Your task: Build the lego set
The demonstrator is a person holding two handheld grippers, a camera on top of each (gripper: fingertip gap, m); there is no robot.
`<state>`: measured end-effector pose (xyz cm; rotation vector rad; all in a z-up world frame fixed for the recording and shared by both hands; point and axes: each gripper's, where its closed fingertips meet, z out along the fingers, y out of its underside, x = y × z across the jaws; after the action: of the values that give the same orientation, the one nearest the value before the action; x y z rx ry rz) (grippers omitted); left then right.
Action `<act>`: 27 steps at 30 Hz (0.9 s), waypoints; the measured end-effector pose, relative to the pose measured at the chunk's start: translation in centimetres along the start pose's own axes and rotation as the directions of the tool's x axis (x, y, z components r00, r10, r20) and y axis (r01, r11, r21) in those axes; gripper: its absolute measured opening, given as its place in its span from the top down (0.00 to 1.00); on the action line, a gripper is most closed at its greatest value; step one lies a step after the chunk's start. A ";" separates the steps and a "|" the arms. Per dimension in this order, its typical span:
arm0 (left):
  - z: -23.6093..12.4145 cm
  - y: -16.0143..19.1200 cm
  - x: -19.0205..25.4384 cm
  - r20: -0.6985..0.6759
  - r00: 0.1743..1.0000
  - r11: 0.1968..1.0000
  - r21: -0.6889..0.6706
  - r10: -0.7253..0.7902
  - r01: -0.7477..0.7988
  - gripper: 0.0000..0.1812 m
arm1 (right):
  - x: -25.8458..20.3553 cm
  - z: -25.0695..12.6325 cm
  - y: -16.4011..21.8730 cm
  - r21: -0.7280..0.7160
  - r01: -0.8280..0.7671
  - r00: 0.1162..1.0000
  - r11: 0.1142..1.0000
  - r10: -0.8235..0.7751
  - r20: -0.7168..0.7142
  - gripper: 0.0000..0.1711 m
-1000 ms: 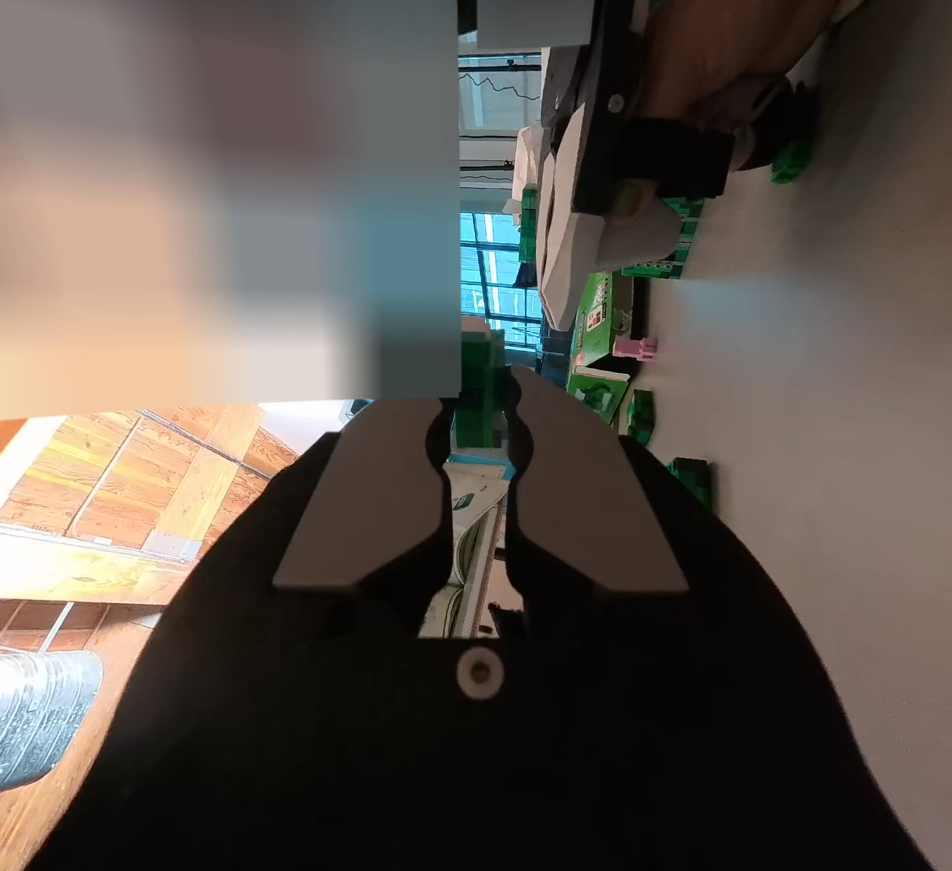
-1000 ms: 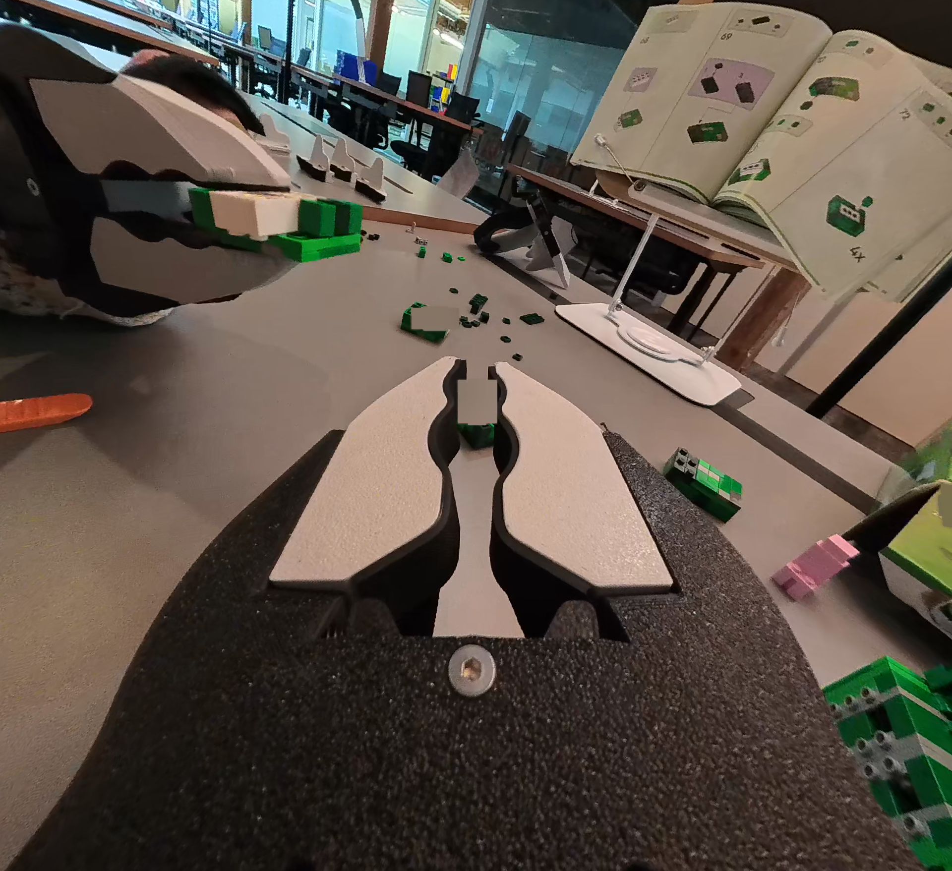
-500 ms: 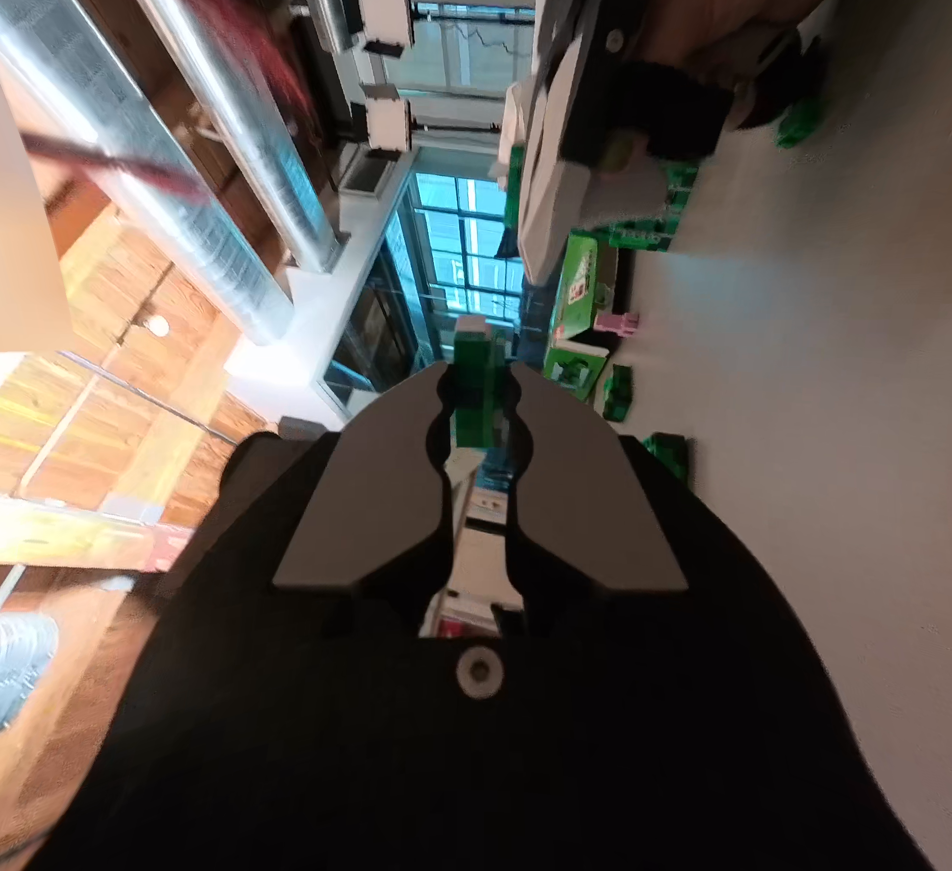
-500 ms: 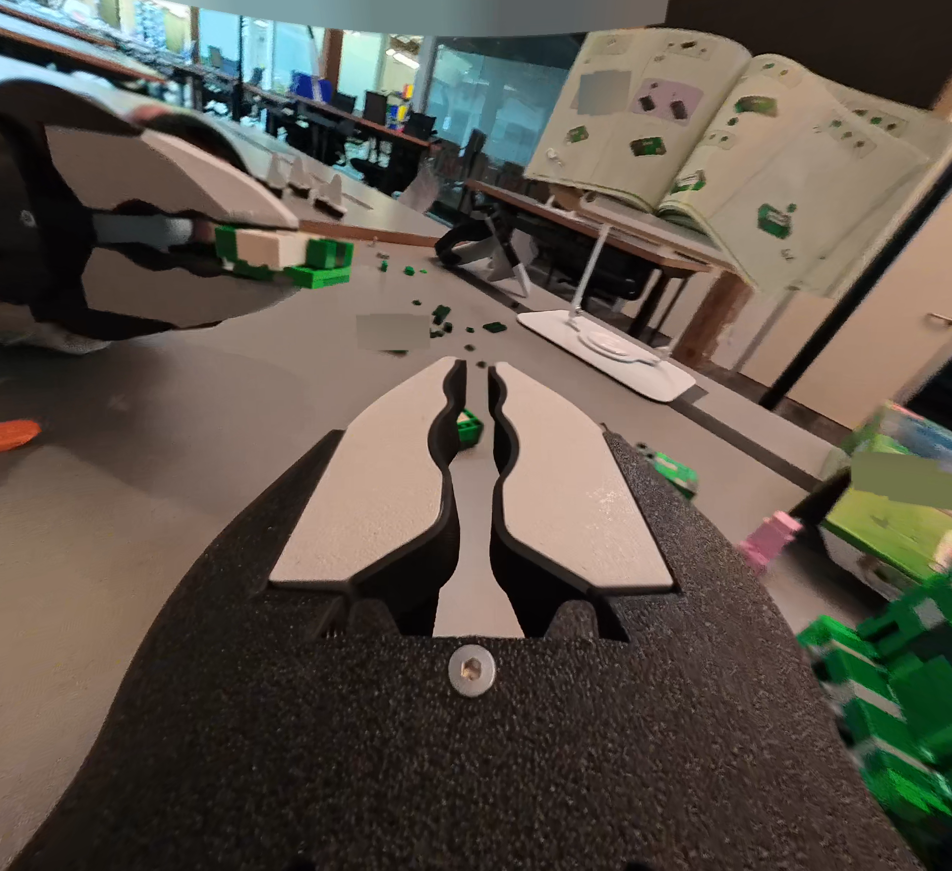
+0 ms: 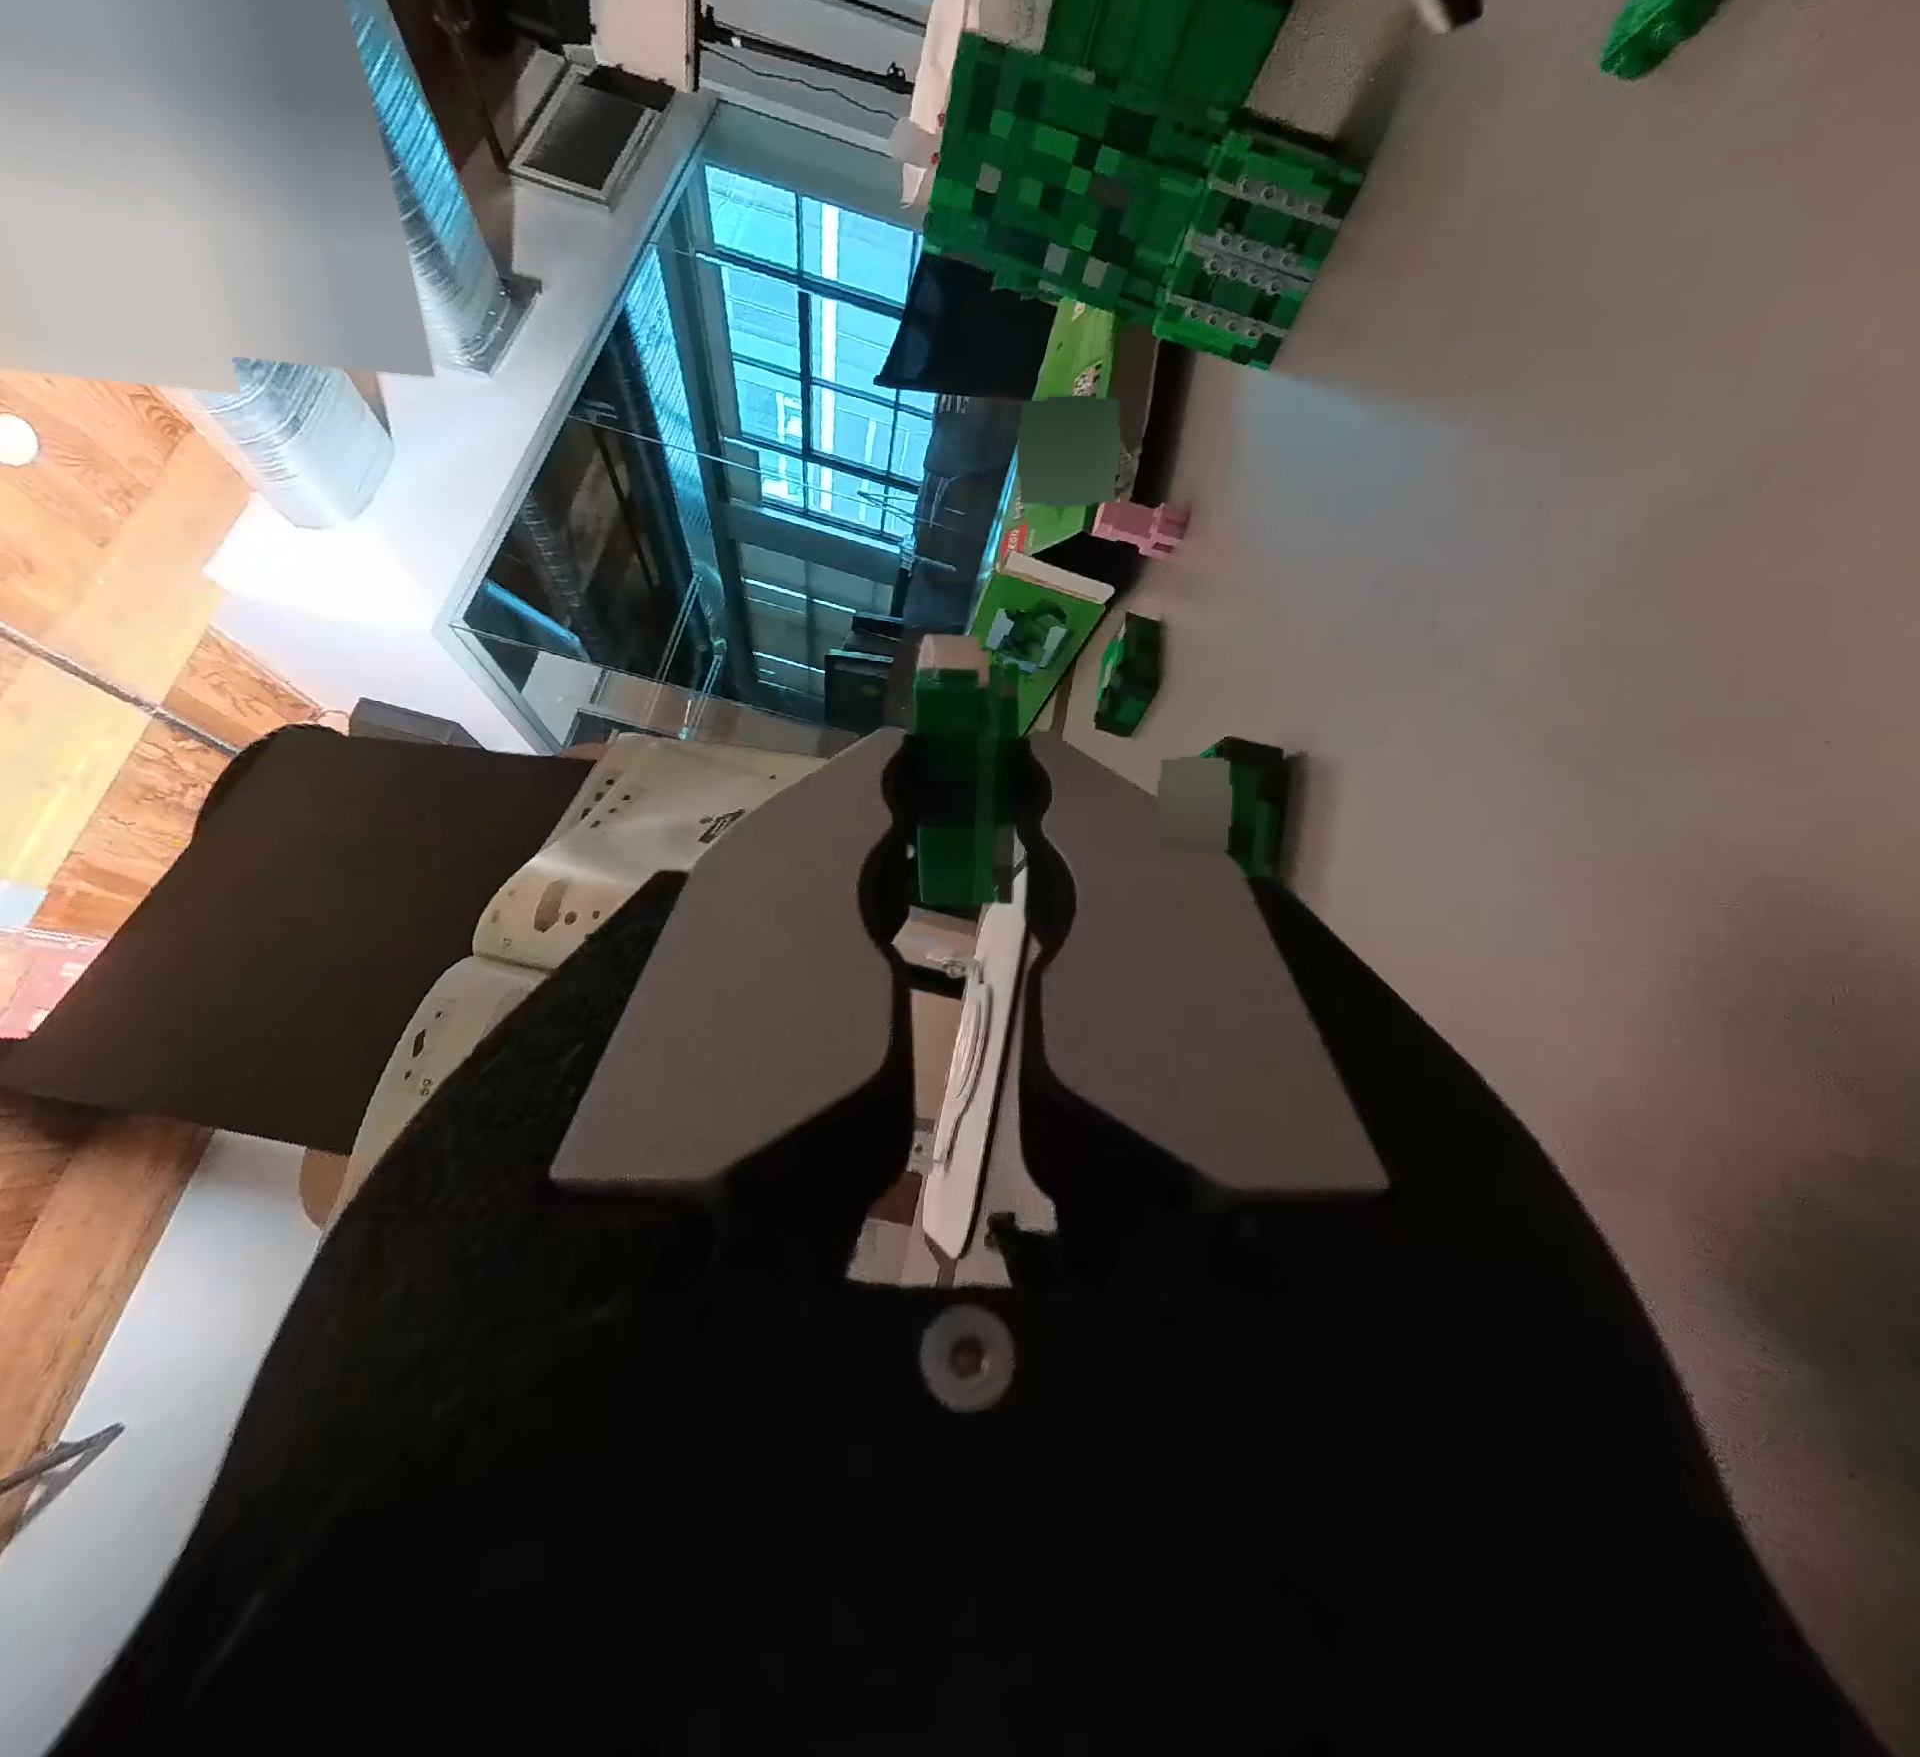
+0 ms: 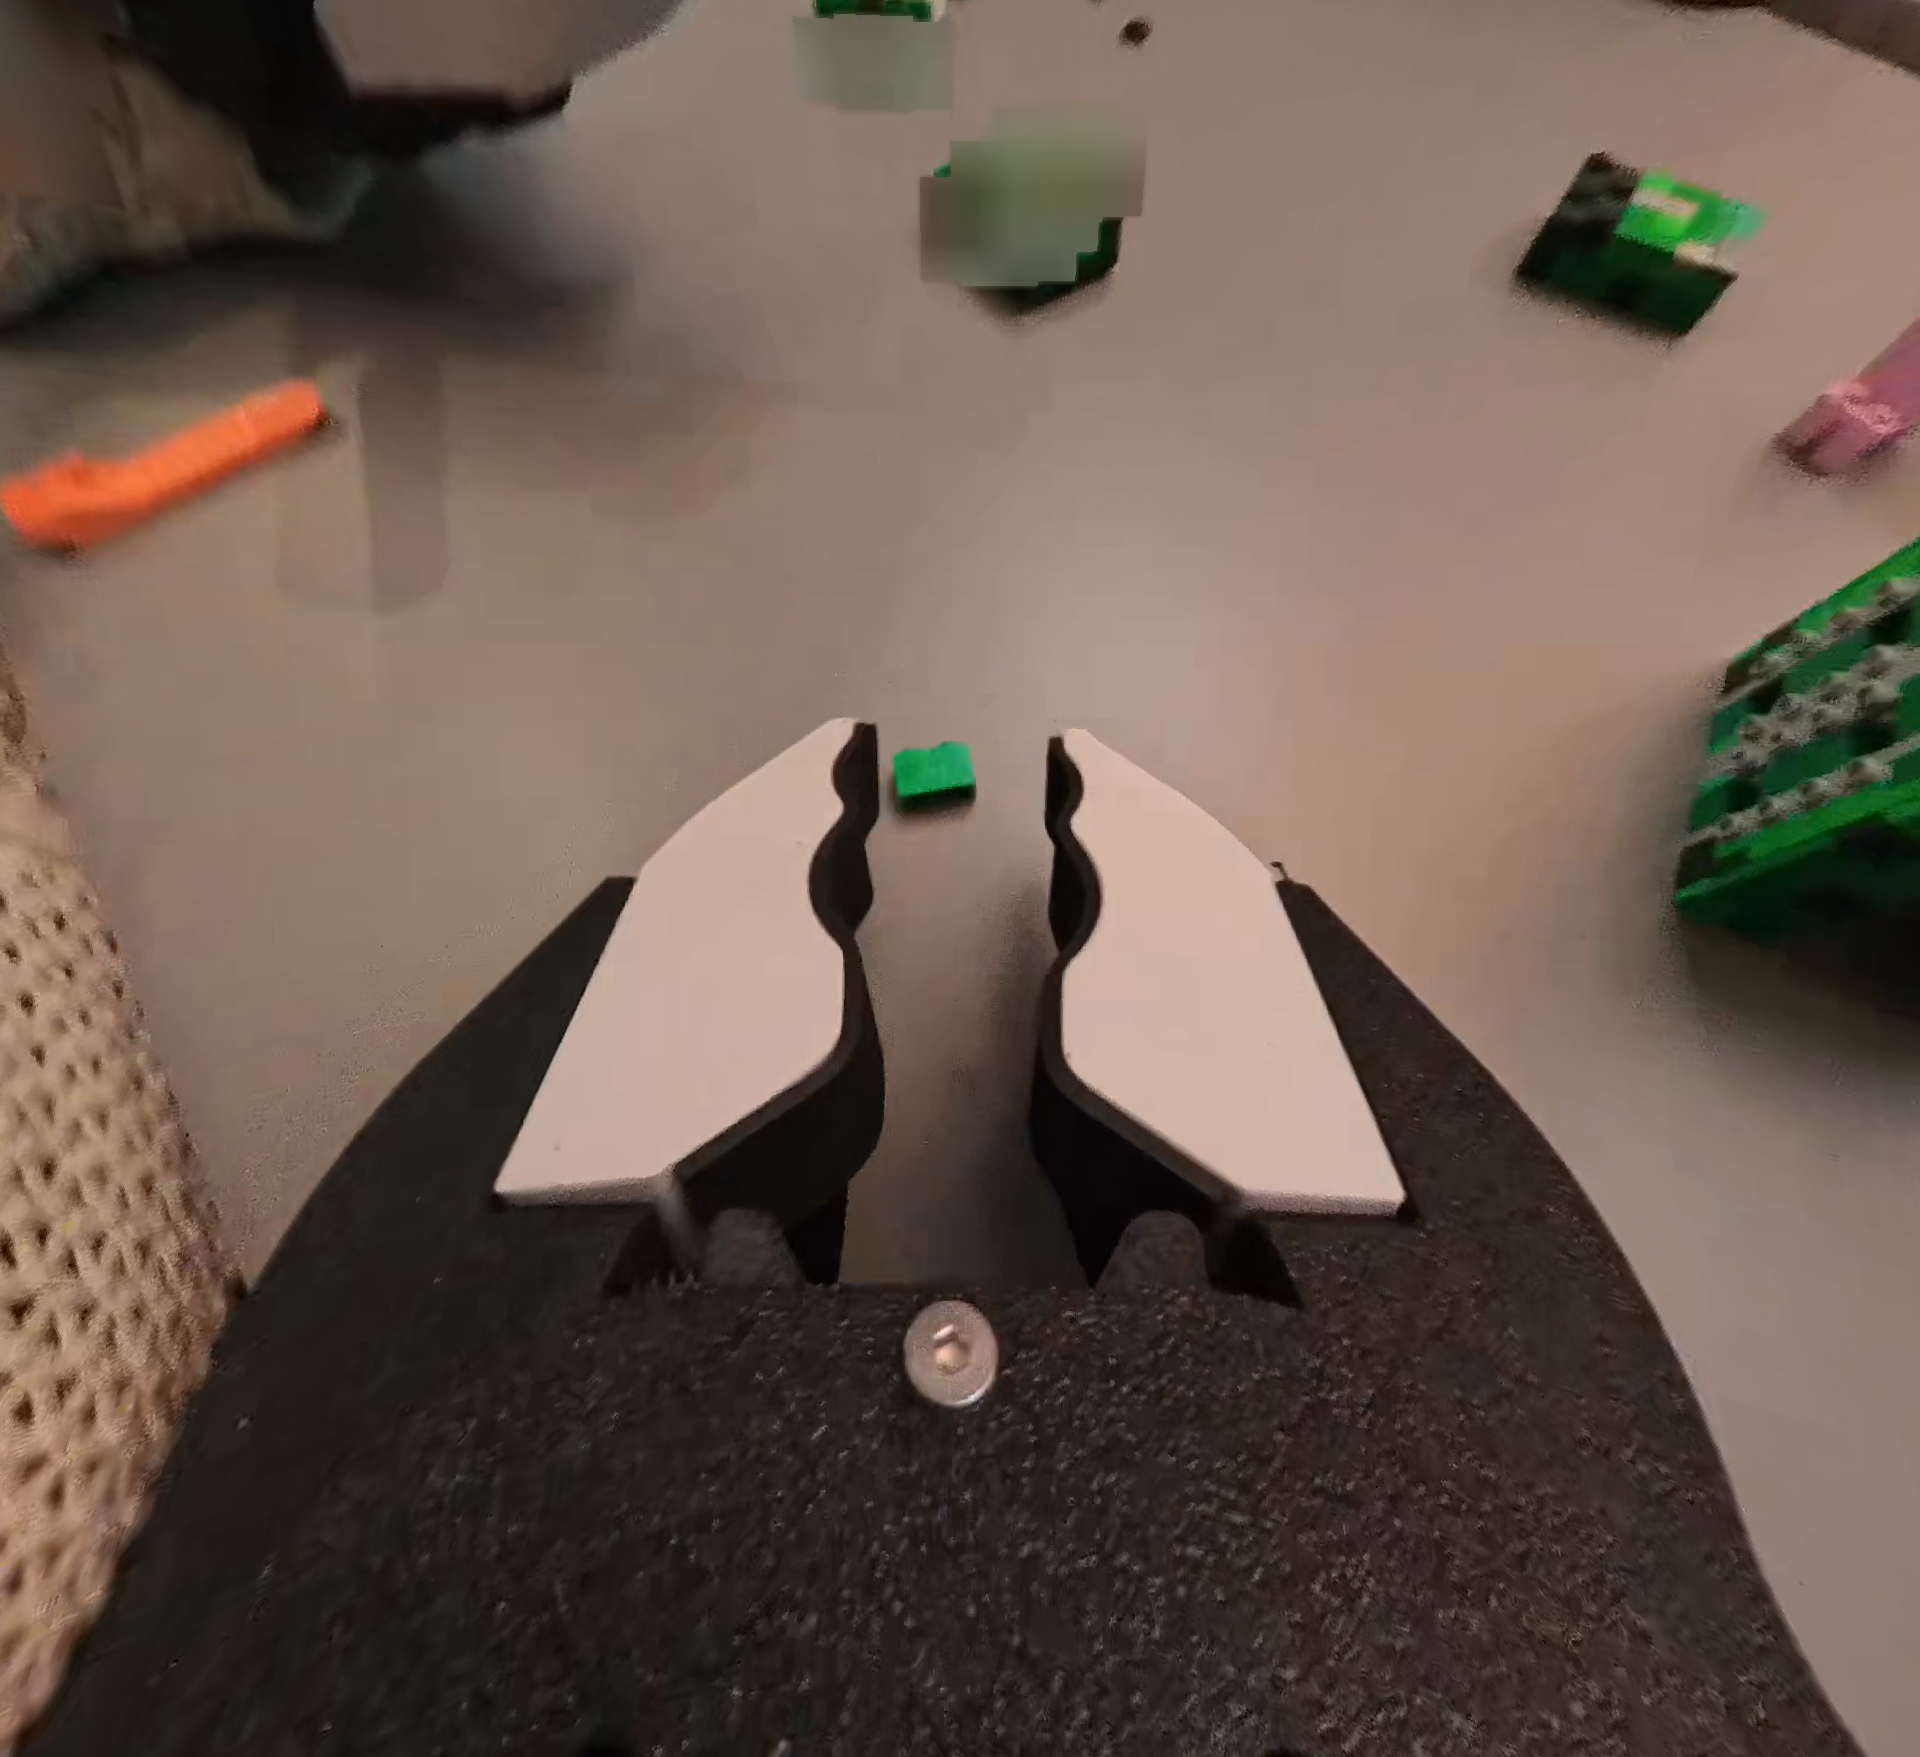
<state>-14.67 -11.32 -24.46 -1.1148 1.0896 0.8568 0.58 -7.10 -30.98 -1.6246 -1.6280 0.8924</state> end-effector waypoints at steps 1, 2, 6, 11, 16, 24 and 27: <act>0.0 -0.2 0.2 -0.008 1.000 1.000 0.005 0.005 -0.005 0.91 | -0.3 0.1 0.4 -0.024 0.030 0.999 0.999 -0.030 0.018 0.81; 0.0 -0.3 0.3 -0.015 1.000 1.000 0.010 0.011 -0.011 0.91 | -0.5 0.3 0.7 -0.043 0.053 0.998 0.998 -0.052 0.031 0.81; -0.5 -0.8 0.7 -0.035 0.999 0.999 0.041 -0.028 0.029 0.91 | -0.8 1.0 1.0 -0.084 0.088 0.993 0.993 -0.080 0.089 0.83; -0.5 -0.7 0.5 -0.035 0.996 0.996 0.040 -0.078 0.079 0.91 | -0.9 1.7 1.4 -0.134 0.121 0.988 0.984 -0.107 0.110 0.85; -0.4 -1.1 0.9 -0.050 0.998 0.998 0.045 -0.040 0.043 0.91 | -1.3 2.0 1.2 -0.126 0.143 0.984 0.982 -0.127 0.124 0.91; -0.3 -0.4 0.3 -0.008 1.000 1.000 -0.001 -0.003 0.003 0.91 | -0.8 3.5 -2.6 0.037 0.166 0.985 0.985 -0.167 0.049 0.91; -0.5 1.4 -0.5 0.021 0.999 0.996 -0.071 0.050 -0.048 0.91 | -0.8 5.8 -4.6 0.046 0.184 0.980 0.982 -0.187 0.074 0.91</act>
<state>-16.27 -11.44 -24.35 -1.1382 1.0783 0.9508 -6.76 -7.99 -30.31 -1.3998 -1.7718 0.8944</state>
